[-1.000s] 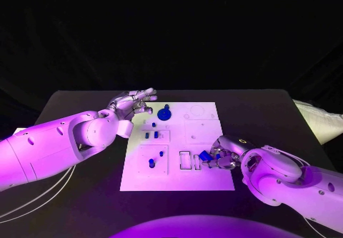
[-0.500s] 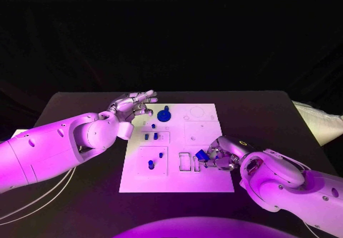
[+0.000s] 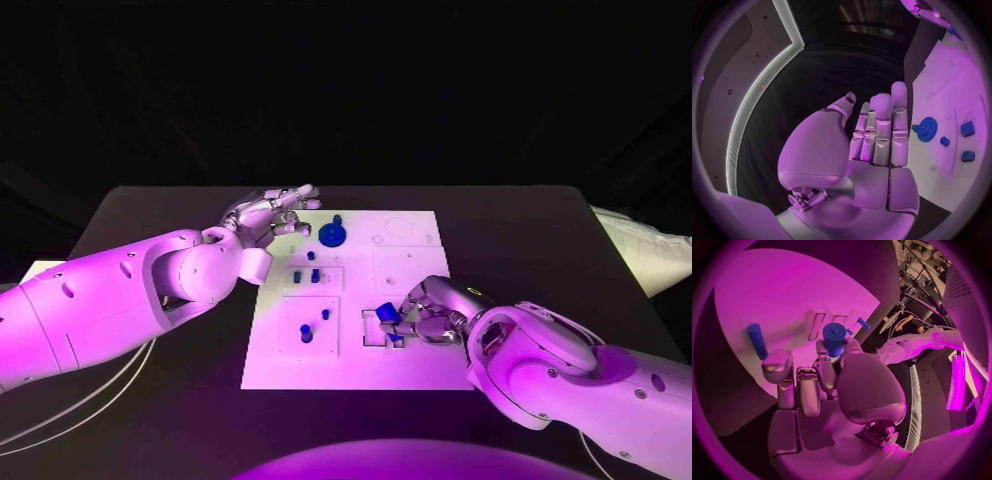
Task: Assemble the parts on the task board
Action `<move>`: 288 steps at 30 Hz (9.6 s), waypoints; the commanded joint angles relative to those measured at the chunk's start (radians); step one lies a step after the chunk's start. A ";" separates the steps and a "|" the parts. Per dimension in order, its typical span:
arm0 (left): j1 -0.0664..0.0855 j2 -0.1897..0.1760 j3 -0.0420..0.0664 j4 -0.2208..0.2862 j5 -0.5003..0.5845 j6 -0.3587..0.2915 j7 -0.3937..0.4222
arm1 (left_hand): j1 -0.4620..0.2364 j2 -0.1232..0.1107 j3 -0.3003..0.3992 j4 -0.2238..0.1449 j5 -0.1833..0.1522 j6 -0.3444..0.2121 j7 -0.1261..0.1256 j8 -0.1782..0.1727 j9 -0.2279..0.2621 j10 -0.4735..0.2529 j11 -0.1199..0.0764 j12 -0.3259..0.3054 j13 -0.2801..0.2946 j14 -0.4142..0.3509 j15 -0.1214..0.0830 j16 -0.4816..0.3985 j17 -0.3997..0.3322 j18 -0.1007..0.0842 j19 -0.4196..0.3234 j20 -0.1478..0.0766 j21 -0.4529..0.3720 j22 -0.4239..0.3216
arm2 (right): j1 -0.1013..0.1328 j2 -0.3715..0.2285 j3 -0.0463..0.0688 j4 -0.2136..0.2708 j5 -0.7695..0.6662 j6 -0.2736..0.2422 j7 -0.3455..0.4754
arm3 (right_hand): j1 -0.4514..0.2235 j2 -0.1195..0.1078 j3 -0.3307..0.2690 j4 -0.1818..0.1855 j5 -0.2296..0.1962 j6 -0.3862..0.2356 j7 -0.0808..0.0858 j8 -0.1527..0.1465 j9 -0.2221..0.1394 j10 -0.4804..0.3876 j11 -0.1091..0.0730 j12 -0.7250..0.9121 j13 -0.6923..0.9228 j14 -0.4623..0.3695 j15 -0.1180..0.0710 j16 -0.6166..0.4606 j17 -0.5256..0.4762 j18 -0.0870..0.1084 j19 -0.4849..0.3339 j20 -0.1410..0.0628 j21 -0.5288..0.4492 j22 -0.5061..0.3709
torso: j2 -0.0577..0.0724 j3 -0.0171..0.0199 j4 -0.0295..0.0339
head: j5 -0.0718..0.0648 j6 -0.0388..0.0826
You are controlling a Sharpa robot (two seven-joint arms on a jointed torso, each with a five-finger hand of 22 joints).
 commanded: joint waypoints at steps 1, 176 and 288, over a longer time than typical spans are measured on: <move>0.000 0.003 0.001 0.001 -0.003 0.020 0.004 | 0.011 -0.002 -0.003 0.000 -0.005 -0.007 0.002 0.004 -0.001 -0.007 -0.003 0.007 0.001 -0.006 0.001 -0.004 -0.001 0.019 0.006 0.003 -0.006 -0.001 | 0.000 0.018 -0.001 -0.011 0.036 0.063 0.002 | -0.013 0.005 -0.009 -0.002 -0.008 0.021 -0.016 0.005 0.054 0.011 -0.016 -0.006 -0.013 0.094 -0.009 0.004 0.202 -0.011 -0.003 -0.007 0.003 0.001 | 0.001 -0.0003 0.0003 | 0.006 0.000; -0.003 -0.015 0.001 0.021 -0.026 0.036 -0.009 | 0.020 0.005 -0.021 0.003 -0.005 -0.014 0.004 0.005 -0.001 -0.018 -0.001 0.015 0.002 -0.011 0.003 -0.004 -0.010 0.019 0.007 0.004 -0.013 -0.005 | 0.036 -0.011 -0.004 -0.044 -0.111 0.139 -0.012 | 0.070 -0.111 0.383 -0.017 -0.141 0.075 -0.014 -0.167 0.150 0.001 -0.016 -0.167 -0.078 0.091 -0.009 -0.007 0.192 -0.008 -0.013 -0.007 -0.028 -0.014 | 0.003 0.0008 -0.0181 | 0.000 -0.020; -0.016 -0.016 0.000 0.000 -0.054 0.051 -0.018 | 0.037 0.015 -0.028 -0.002 -0.004 -0.014 0.003 0.010 -0.001 -0.026 -0.001 0.022 0.002 -0.023 0.003 -0.010 -0.028 0.019 0.005 0.005 -0.019 -0.008 | -0.010 0.006 -0.003 -0.069 0.106 -0.208 0.106 | 0.010 -0.129 0.051 -0.035 -0.240 0.043 -0.003 -0.196 0.229 -0.061 -0.005 -0.364 -0.172 0.073 -0.002 -0.059 0.118 0.011 -0.073 -0.002 -0.110 -0.126 | -0.011 -0.0009 -0.0193 | 0.002 -0.012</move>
